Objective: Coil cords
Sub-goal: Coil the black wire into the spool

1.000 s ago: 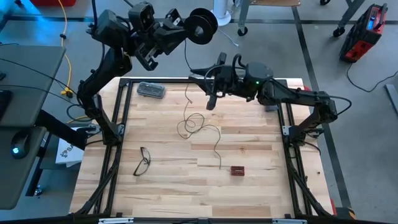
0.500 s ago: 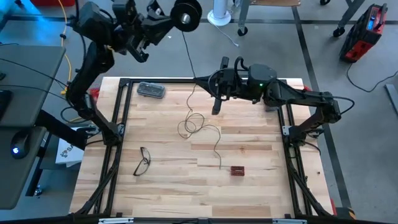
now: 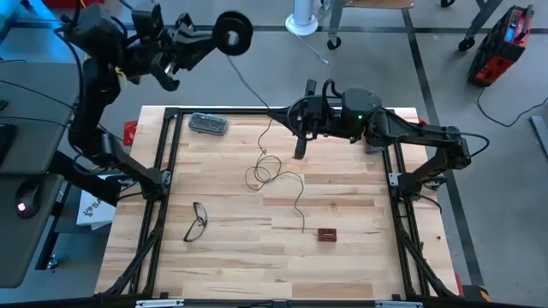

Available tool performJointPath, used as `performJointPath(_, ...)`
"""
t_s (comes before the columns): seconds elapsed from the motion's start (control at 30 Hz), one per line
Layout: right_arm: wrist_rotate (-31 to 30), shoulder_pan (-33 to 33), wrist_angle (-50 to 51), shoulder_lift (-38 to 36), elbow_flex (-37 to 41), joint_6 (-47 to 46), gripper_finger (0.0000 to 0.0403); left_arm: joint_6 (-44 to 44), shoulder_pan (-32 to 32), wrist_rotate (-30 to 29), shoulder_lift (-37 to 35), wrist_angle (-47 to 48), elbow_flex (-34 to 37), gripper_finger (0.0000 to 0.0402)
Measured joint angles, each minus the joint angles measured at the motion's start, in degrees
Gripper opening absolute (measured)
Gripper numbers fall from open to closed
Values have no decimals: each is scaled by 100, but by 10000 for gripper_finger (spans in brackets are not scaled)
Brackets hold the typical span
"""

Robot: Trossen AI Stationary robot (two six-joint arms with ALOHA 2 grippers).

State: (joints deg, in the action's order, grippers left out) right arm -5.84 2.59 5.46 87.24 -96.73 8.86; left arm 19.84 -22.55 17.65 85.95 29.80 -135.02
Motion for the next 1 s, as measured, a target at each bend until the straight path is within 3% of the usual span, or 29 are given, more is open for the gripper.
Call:
performJointPath(0.3, 0, 4, 10, 2, 2, 11, 0, 411, 0, -197, -257, 1428, 0, 0)
performJointPath(1.0, 137, 156, 253, -45, 4, 177, 0, 1681, 2, -572, -489, 3537, 2, 0)
